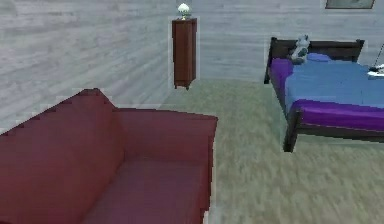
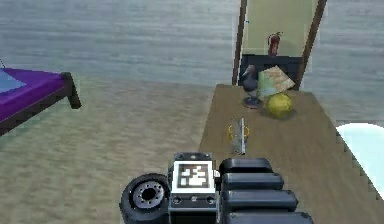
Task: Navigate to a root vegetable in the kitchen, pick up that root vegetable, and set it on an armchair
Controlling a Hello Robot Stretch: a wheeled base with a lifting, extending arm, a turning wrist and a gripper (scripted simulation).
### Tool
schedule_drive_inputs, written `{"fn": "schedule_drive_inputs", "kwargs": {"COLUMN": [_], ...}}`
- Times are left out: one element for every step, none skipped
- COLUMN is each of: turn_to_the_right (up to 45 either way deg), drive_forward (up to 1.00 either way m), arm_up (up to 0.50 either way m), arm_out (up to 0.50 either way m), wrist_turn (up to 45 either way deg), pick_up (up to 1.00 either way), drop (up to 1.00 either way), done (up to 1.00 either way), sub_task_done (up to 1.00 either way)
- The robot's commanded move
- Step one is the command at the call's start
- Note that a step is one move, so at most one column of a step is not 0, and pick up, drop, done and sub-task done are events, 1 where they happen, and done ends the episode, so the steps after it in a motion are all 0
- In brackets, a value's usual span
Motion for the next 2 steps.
{"fn": "schedule_drive_inputs", "kwargs": {"turn_to_the_right": [6.0,-45.0], "drive_forward": [0.0,0.0], "arm_up": [0.0,0.0], "arm_out": [0.0,0.0], "wrist_turn": [0.0,0.0], "pick_up": [0.0,0.0], "drop": [0.0,0.0], "done": [0.0,0.0], "sub_task_done": [0.0,0.0]}}
